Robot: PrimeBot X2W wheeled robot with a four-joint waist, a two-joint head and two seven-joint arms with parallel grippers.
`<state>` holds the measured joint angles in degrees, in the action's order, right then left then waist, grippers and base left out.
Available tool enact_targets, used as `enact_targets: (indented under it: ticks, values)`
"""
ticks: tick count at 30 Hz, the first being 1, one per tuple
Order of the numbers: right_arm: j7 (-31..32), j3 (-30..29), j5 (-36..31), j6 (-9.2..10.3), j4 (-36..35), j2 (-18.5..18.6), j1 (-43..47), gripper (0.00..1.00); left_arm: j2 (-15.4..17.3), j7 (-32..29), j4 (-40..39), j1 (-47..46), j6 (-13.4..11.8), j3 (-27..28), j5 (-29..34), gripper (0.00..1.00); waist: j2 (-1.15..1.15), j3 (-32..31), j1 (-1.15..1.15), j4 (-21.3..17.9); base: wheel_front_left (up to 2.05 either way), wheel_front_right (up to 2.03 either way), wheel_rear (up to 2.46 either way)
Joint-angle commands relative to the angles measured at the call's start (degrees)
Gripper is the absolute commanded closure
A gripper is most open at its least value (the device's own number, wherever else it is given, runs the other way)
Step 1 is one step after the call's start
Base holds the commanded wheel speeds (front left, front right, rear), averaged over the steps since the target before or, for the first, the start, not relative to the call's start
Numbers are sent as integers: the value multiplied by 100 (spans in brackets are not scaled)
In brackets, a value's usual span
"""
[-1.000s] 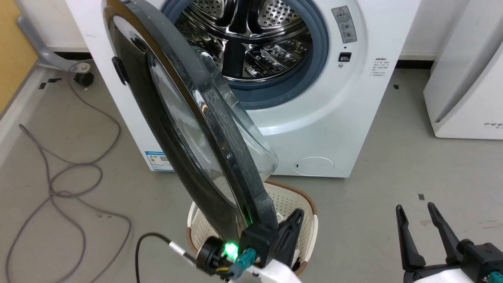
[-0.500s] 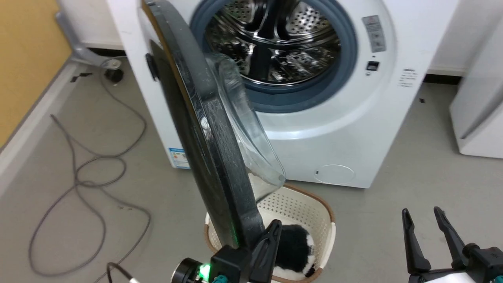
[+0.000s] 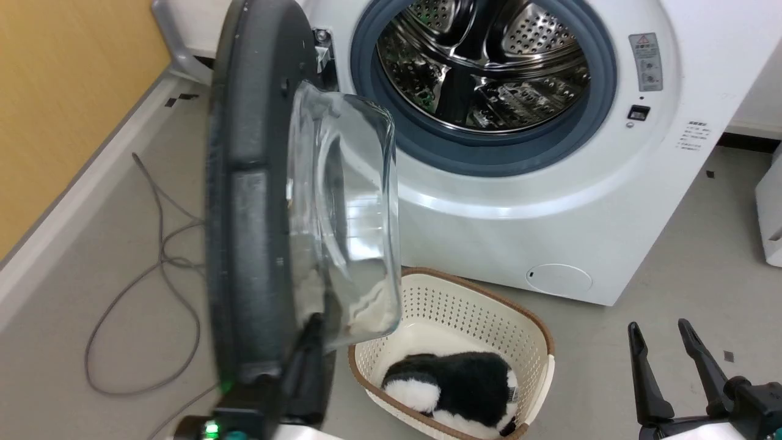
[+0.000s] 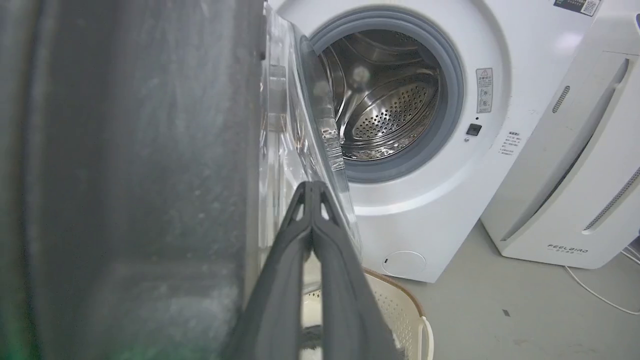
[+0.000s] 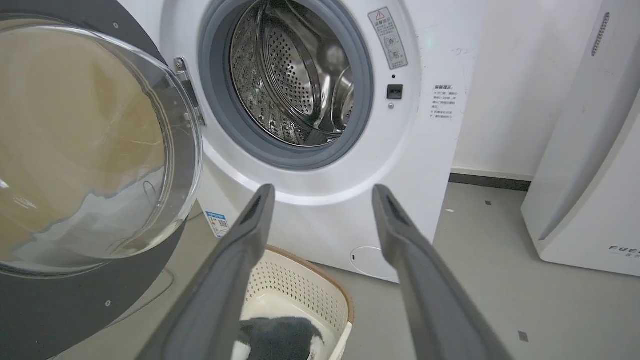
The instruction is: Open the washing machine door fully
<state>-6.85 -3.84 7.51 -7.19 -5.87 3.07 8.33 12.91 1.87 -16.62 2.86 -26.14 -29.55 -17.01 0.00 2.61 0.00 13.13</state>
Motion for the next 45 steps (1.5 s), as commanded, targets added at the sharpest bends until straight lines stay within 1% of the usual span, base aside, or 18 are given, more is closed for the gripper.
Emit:
enact_targets:
  ticks: [1,4,8,13,17,21,24,28,32,36,37,38,39,42,43,44,45]
  values:
    - [17,-13,-56,-30,-40,-19,47,0,93,95,-19,72,-90,216,-40,100,0,33,0,35,0,0,0]
    - [44,-13,-65,-30,-76,-19,23,0,217,223,-10,125,-222,627,-157,100,0,83,0,56,0,0,0]
    - [67,4,-66,-30,-104,-19,-14,0,432,432,114,157,-314,1267,-388,100,0,142,0,38,0,0,0]
    - [85,4,-67,-30,-127,-19,-44,0,692,717,484,125,-225,2112,-865,100,0,215,0,-4,0,0,0]
    - [93,-6,-63,-30,-142,-19,-91,0,862,875,938,10,-42,2646,-1247,100,0,292,0,-42,0,0,0]
    - [94,-19,-70,-30,-144,-19,-141,0,1080,1056,1624,-247,283,3117,-1573,100,0,365,0,-72,0,0,0]
    - [98,-18,-70,-30,-127,-19,-165,0,1192,1164,2237,-477,525,3342,-1718,100,0,392,0,-94,0,0,0]
    - [89,3,-68,-30,-102,-19,-196,0,1269,1268,2959,-748,831,3535,-1753,100,0,406,0,-142,0,0,0]
    - [67,32,-57,-30,-59,-19,-215,0,1249,1306,3425,-865,1053,3728,-1650,100,0,371,0,-202,0,0,0]
    - [36,30,-27,-30,6,-19,-188,0,1024,1310,3349,-764,1166,3959,-1325,100,0,295,0,-248,0,0,0]
    - [36,30,-27,-30,6,-19,-188,0,1024,1310,3349,-764,1166,3959,-1325,100,0,295,0,-248,0,0,0]
    - [20,41,-7,-30,48,-19,-162,0,825,1311,3121,-614,1268,4062,-1160,100,0,230,0,-269,0,0,0]
    - [20,41,-7,-30,48,-19,-162,0,825,1311,3121,-614,1268,4062,-1160,100,0,230,0,-269,0,0,0]
    - [-2,19,18,-30,89,-19,-124,0,481,1311,2651,-289,1359,4179,-858,100,0,152,0,-273,0,0,0]
    - [-3,8,22,-30,97,-19,-112,0,356,1311,2477,-158,1377,4180,-746,81,0,124,0,-271,0,0,0]
    - [-4,-1,22,-30,101,-19,-103,0,237,1311,2317,-22,1394,4159,-641,53,0,101,0,-270,0,0,0]
    - [0,-9,20,-30,102,-19,-94,0,138,1311,2180,100,1414,4129,-554,1,0,84,0,-267,0,0,0]
